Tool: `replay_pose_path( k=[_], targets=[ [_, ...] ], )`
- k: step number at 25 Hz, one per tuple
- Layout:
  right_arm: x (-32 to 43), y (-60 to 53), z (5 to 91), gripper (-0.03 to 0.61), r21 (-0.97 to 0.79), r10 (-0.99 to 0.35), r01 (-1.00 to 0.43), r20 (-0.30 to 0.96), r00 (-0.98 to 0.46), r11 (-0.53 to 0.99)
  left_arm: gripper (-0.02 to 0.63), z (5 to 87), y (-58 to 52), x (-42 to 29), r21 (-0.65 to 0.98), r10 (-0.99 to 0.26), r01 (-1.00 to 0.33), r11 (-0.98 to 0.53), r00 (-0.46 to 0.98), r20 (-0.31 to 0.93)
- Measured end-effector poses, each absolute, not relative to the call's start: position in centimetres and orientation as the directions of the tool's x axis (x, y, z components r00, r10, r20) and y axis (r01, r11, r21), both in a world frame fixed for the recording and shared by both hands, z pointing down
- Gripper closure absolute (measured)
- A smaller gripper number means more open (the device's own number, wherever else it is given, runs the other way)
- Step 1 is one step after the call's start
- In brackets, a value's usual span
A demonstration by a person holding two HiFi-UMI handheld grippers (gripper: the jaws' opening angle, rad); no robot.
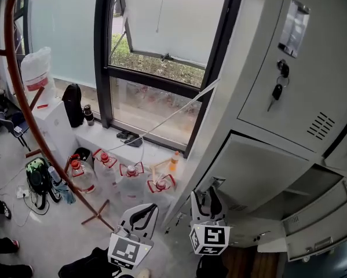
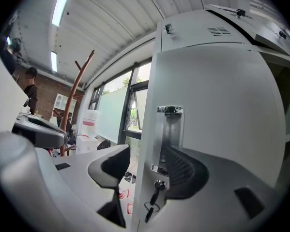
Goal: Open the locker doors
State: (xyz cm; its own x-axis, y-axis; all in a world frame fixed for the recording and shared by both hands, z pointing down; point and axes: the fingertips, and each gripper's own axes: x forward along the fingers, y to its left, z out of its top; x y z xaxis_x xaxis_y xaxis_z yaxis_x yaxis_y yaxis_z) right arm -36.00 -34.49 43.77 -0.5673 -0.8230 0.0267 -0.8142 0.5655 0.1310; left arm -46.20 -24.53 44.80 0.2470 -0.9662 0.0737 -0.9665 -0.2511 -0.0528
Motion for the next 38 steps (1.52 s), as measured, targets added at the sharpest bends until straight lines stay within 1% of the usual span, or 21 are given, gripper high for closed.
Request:
replay_pose_path(
  k=[6, 10, 16, 21, 27, 38],
  targets=[
    [-36.6, -35.1, 44.0, 0.362, 0.155, -0.84, -0.828, 0.037, -0.541, 0.539, 0.588, 45.1, -24.6, -46.8, -0.05, -0.966, -0.966, -0.254, 0.252, 0.052],
    [-36.5, -34.7, 44.0, 0.374, 0.161, -0.842, -0.828, 0.042, -0.538, 0.537, 0.588, 45.3, -24.3, -47.3, -0.044, -0.967, -0.969, -0.245, 0.241, 0.077],
    [-35.9, -33.1, 44.1, 0.394, 0.153, -0.846, -0.834, 0.039, -0.531, 0.531, 0.588, 45.1, -23.6, -46.9, -0.033, -0.967, -0.969, -0.246, 0.244, 0.068],
    [-34.9, -31.3, 44.0, 0.439, 0.154, -0.857, -0.844, 0.033, -0.515, 0.514, 0.588, 44.8, -22.2, -46.0, -0.039, -0.964, -0.964, -0.261, 0.259, 0.061],
    [-33.8, -28.9, 44.0, 0.446, 0.156, -0.859, -0.846, 0.035, -0.511, 0.51, 0.588, 44.3, -20.4, -44.6, -0.045, -0.96, -0.96, -0.278, 0.276, 0.053],
    [-30.4, -24.2, 44.2, 0.437, 0.166, -0.858, -0.844, 0.037, -0.512, 0.51, 0.588, 44.2, -18.3, -40.7, -0.055, -0.94, -0.938, -0.341, 0.339, 0.05]
  ],
)
